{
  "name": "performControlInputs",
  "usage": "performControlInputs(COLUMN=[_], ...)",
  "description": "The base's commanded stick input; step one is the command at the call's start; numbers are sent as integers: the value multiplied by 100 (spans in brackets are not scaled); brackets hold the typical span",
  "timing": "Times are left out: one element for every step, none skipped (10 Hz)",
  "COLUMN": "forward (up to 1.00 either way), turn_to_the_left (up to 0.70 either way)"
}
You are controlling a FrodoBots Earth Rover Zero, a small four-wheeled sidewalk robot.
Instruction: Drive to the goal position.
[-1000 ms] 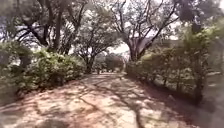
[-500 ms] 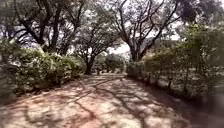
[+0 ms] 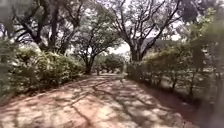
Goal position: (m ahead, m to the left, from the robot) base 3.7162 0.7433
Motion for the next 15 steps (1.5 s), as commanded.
performControlInputs(forward=[50, 50, 50, 50, 50, 50, 50, 50, 50, 50, 50, 50, 50, 50, 50], turn_to_the_left=[0, 0, 0, 0, 0, 0, 0, 0, 0, 0, 0, 0, 0, 0, 0])
